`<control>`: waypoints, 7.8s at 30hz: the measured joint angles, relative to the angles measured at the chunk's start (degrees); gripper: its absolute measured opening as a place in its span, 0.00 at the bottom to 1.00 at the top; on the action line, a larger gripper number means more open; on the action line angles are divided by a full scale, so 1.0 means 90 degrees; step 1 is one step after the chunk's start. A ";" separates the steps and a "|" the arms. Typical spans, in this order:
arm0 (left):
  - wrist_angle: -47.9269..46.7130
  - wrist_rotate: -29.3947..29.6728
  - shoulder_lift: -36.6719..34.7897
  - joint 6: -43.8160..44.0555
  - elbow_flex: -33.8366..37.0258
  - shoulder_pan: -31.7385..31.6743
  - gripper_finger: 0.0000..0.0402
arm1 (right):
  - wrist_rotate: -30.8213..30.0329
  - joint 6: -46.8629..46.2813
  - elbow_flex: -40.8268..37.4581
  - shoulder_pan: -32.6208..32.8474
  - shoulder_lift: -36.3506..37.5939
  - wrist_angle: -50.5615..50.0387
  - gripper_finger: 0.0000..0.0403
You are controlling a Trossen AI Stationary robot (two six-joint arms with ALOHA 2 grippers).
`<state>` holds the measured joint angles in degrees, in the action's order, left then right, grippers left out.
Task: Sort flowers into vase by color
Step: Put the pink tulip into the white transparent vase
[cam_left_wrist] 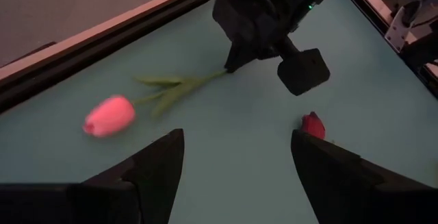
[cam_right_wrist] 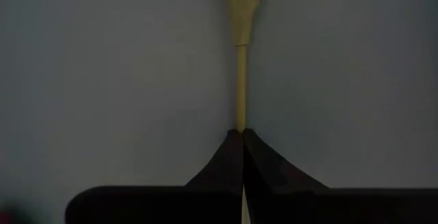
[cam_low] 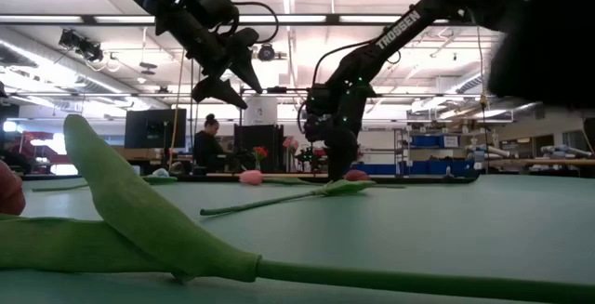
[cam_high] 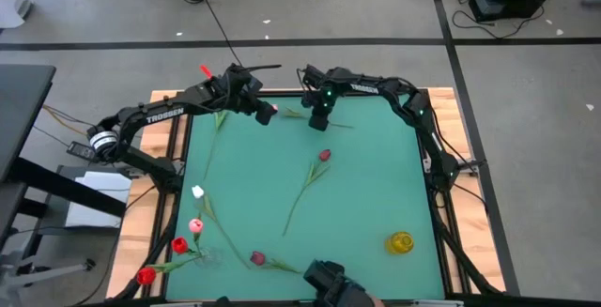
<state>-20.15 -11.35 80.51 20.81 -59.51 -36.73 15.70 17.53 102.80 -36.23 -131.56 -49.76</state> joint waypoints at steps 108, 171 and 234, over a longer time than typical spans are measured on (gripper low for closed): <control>0.1304 -0.0826 -0.1702 -0.1723 -0.0510 0.0753 0.02 | -0.0737 -0.2628 -0.5770 0.2095 0.9954 0.4777 0.13; -0.1085 -0.4372 -0.6965 -0.1364 0.1625 0.3150 0.02 | -0.0571 -0.2646 -0.5758 0.2101 0.9941 0.4714 0.13; 0.0671 -0.2560 -0.6697 -0.1377 0.3373 0.6756 0.06 | -0.0571 -0.2646 -0.5758 0.2101 0.9941 0.4716 0.13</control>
<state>-14.11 -34.39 20.23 8.41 -29.15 24.08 10.57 -6.28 50.98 -17.32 -42.09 -7.31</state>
